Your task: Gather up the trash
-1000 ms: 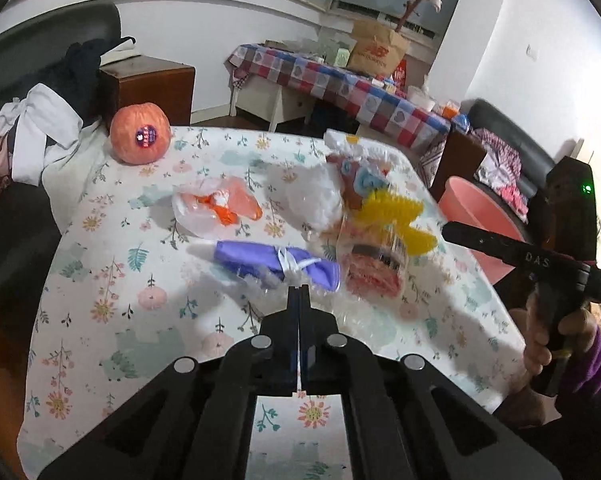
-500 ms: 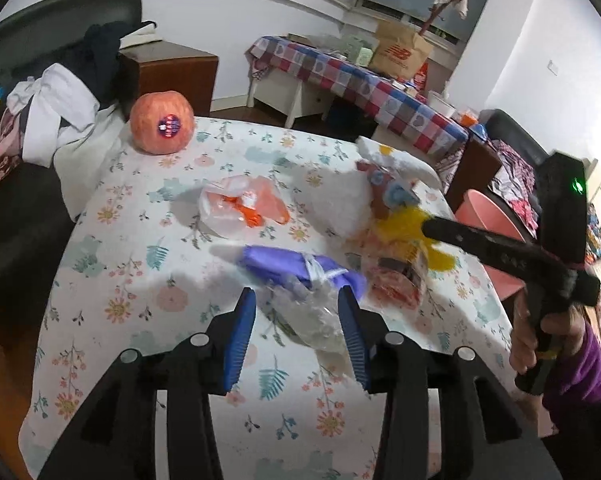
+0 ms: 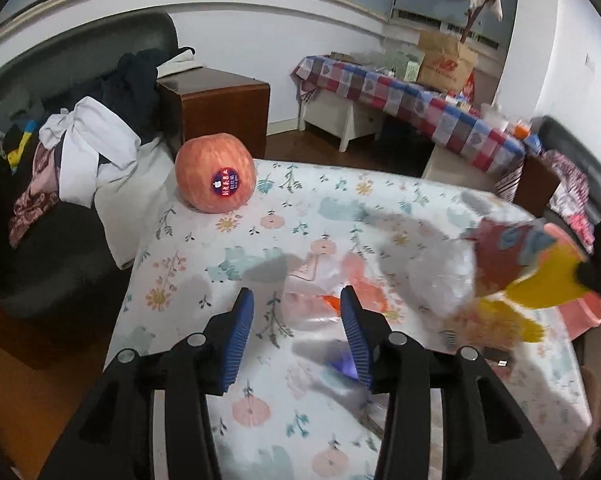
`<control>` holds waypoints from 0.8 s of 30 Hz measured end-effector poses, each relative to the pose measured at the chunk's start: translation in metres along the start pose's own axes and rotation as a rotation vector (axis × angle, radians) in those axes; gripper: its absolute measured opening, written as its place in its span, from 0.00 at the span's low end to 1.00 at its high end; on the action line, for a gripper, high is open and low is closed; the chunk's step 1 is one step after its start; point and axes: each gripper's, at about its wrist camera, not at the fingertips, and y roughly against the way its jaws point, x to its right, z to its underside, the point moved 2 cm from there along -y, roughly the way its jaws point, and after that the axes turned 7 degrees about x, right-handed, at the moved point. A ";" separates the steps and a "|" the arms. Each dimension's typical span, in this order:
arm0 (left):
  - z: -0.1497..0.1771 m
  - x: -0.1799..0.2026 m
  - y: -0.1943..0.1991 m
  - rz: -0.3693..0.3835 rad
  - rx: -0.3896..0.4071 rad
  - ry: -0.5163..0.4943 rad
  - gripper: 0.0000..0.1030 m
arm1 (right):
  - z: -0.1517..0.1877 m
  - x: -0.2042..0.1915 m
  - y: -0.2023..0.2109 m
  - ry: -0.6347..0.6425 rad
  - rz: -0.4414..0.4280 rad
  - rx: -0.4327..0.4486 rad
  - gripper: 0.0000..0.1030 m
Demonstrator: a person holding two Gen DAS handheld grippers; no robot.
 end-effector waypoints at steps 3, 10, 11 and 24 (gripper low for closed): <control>0.003 0.000 -0.015 -0.003 -0.029 -0.009 0.36 | -0.001 0.002 0.007 -0.012 0.004 0.015 0.09; 0.004 0.004 -0.008 0.007 0.002 -0.010 0.16 | -0.001 0.003 0.021 -0.032 -0.004 0.046 0.09; 0.003 0.004 -0.004 0.006 0.013 -0.008 0.16 | -0.002 0.002 0.023 -0.031 -0.003 0.052 0.09; -0.014 0.014 0.053 0.043 0.132 0.002 0.00 | -0.010 0.009 0.053 -0.043 0.028 0.131 0.09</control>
